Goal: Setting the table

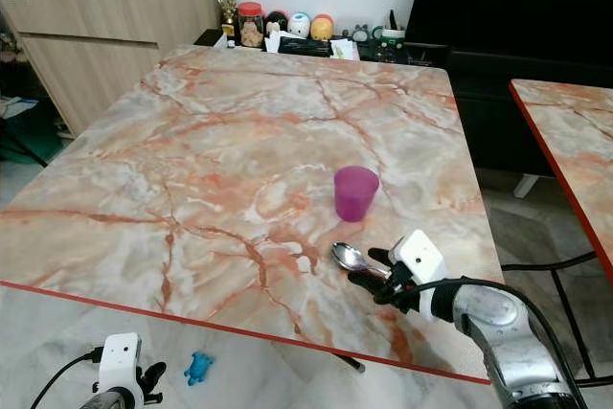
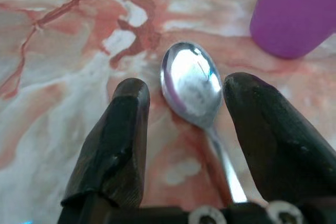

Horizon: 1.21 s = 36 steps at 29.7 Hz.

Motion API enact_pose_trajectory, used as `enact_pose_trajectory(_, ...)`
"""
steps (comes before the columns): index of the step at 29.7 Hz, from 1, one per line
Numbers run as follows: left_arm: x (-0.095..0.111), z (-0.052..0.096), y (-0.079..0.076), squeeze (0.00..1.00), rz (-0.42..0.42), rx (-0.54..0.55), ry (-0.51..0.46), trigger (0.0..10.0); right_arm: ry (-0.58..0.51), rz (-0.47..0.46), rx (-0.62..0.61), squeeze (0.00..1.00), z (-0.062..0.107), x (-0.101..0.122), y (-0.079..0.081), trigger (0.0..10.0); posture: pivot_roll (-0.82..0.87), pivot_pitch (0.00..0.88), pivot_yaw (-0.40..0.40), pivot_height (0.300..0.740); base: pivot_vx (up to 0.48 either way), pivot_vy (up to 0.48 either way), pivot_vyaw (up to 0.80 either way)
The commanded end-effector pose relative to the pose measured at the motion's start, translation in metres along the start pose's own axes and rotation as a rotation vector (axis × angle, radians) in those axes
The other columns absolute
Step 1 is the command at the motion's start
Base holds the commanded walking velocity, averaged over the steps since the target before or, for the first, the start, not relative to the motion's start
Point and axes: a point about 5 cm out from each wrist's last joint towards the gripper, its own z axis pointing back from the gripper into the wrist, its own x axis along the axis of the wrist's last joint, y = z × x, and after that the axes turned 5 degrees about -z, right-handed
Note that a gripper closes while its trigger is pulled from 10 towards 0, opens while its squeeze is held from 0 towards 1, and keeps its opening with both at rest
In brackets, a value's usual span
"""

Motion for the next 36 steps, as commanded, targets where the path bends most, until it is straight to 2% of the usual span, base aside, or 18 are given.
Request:
enact_pose_trajectory(1, -0.003, 0.000, 0.001, 0.00, 0.008, 0.000, 0.014, 10.0, 0.001, 0.001, -0.027, 1.00, 0.002, 0.000, -0.004, 10.0, 0.11, 0.000, -0.017, 0.740, 0.000, 0.000, 0.00)
enact_pose_trajectory(3, -0.003, 0.001, 0.001, 0.00, 0.013, -0.002, 0.013, 10.0, 0.002, 0.009, -0.031, 1.00, 0.002, 0.000, -0.004, 10.0, 0.11, 0.000, -0.016, 0.740, 0.000, 0.000, 0.00)
enact_pose_trajectory(4, -0.003, 0.001, 0.000, 0.00, 0.014, -0.003, 0.013, 10.0, 0.003, 0.015, -0.034, 0.00, 0.002, 0.001, -0.004, 10.0, 0.11, 0.000, -0.016, 0.740, 0.000, 0.000, 0.00)
enact_pose_trajectory(8, -0.002, 0.000, -0.001, 0.00, 0.017, -0.017, 0.008, 10.0, 0.023, 0.009, -0.077, 0.00, 0.002, -0.003, -0.009, 10.0, 0.11, 0.000, -0.015, 0.740, 0.000, 0.000, 0.00)
enact_pose_trajectory(16, -0.002, 0.000, -0.001, 0.00, 0.012, -0.020, 0.012, 10.0, 0.053, 0.008, -0.076, 0.00, 0.004, -0.007, -0.009, 10.0, 0.11, 0.000, -0.014, 0.740, 0.000, 0.000, 0.00)
enact_pose_trajectory(25, -0.003, 0.000, -0.001, 0.00, 0.017, -0.018, 0.014, 10.0, 0.035, -0.016, -0.214, 0.00, 0.001, -0.007, -0.028, 10.0, 0.11, 0.000, -0.014, 0.740, 0.000, 0.000, 0.00)
enact_pose_trajectory(36, -0.003, 0.001, 0.001, 0.00, 0.022, -0.011, 0.012, 10.0, 0.015, -0.049, -0.170, 0.00, -0.008, -0.007, -0.025, 10.0, 0.12, 0.000, -0.016, 0.740, 0.000, 0.000, 0.00)
